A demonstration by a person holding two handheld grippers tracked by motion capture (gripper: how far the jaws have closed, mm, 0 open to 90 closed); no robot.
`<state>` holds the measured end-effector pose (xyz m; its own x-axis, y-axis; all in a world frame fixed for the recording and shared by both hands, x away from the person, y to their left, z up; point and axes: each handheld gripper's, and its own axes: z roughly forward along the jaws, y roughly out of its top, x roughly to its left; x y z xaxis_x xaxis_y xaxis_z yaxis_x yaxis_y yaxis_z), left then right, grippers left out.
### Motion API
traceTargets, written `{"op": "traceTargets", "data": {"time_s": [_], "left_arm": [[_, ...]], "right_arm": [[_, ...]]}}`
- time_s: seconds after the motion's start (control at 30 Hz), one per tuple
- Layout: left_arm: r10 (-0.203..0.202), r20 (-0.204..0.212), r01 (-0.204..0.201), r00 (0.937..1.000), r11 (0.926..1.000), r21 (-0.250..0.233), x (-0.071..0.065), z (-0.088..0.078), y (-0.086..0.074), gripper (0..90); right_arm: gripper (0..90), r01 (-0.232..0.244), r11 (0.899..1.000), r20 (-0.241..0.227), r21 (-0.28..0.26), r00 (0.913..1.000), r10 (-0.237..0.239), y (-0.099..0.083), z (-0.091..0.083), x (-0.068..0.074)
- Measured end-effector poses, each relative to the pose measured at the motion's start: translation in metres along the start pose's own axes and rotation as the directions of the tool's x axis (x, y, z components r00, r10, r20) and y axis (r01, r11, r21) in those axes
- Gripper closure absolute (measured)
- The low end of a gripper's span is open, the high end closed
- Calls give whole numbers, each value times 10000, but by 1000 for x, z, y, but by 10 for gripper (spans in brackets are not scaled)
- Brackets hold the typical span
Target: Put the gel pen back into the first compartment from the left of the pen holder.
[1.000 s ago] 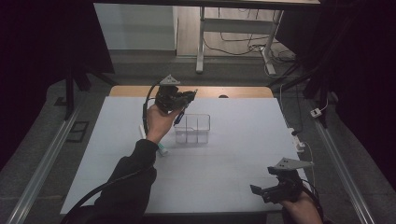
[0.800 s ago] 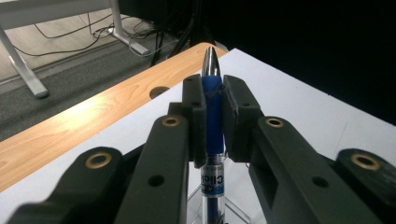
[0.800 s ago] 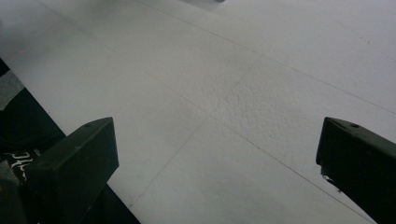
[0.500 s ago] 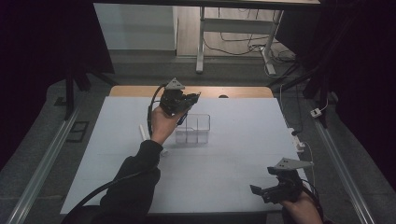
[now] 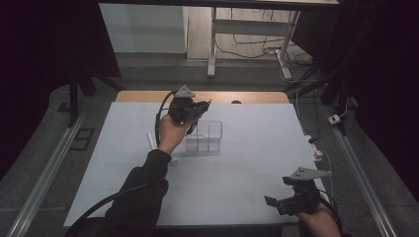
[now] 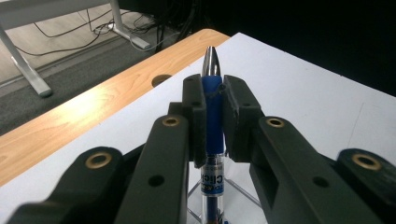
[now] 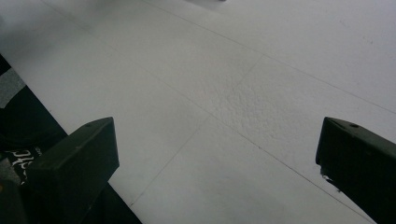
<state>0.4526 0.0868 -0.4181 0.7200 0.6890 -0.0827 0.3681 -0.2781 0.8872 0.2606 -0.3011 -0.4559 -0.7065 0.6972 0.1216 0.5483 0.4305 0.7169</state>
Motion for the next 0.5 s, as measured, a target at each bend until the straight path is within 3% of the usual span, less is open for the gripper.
{"op": "traceTargets", "data": {"time_s": [0.2, 0.5], "left_arm": [[-16, -49, 17, 10000, 9995, 323, 1, 1, -8, 792], [-387, -334, 412, 9987, 9960, 795, 9, -5, -23, 776]], "right_arm": [[0, 30, 10000, 6, 14, 10000, -30, 0, 0, 0], [0, 65, 9999, 52, 78, 10000, -66, 0, 0, 0]]}}
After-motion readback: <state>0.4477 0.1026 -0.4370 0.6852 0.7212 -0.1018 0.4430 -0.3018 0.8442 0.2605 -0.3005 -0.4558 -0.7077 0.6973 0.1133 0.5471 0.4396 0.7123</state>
